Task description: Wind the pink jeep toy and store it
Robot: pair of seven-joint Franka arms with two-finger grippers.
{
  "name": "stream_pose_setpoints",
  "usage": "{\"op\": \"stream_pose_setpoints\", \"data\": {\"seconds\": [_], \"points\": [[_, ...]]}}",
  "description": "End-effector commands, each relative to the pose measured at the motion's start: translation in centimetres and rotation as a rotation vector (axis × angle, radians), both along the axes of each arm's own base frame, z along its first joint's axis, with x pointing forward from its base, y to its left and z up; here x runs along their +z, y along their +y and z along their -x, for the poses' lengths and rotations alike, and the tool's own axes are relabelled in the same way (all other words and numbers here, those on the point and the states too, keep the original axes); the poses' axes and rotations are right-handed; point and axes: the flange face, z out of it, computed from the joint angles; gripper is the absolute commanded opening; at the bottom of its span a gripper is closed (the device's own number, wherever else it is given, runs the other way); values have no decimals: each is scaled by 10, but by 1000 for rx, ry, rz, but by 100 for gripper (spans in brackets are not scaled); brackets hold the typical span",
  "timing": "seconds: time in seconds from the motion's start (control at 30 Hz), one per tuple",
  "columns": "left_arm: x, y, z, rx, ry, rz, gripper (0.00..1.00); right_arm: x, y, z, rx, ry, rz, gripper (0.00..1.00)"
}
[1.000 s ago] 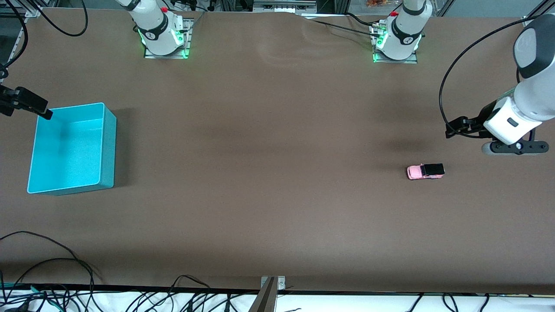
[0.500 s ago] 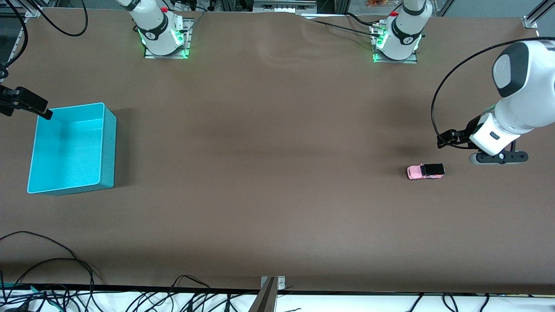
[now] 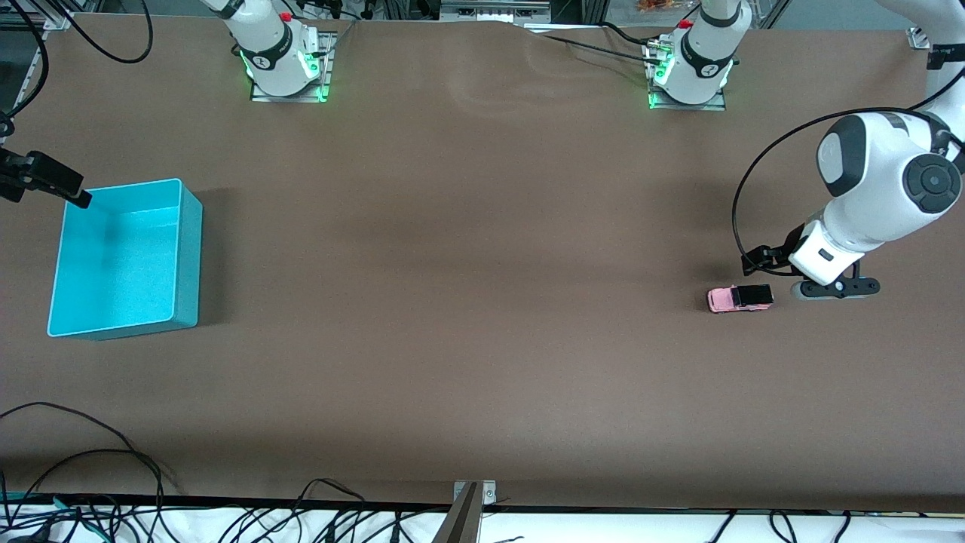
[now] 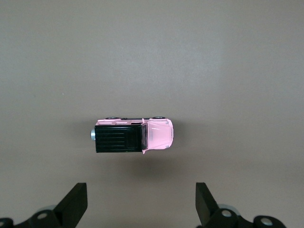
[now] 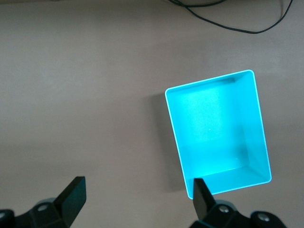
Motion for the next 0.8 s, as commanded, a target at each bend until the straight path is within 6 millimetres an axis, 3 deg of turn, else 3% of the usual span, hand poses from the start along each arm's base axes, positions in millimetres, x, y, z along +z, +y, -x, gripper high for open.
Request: {"op": "stream_pose_setpoints", "data": {"seconds": [0.0, 0.4, 0.77], "points": [[-14, 1, 6, 8, -17, 2, 100, 7, -1, 2, 2, 3, 10, 100], [-49, 0, 14, -46, 49, 6, 100, 7, -1, 2, 3, 3, 10, 100], [-66, 11, 14, -482, 53, 29, 100, 8, -2, 3, 0, 1, 10, 100]]}}
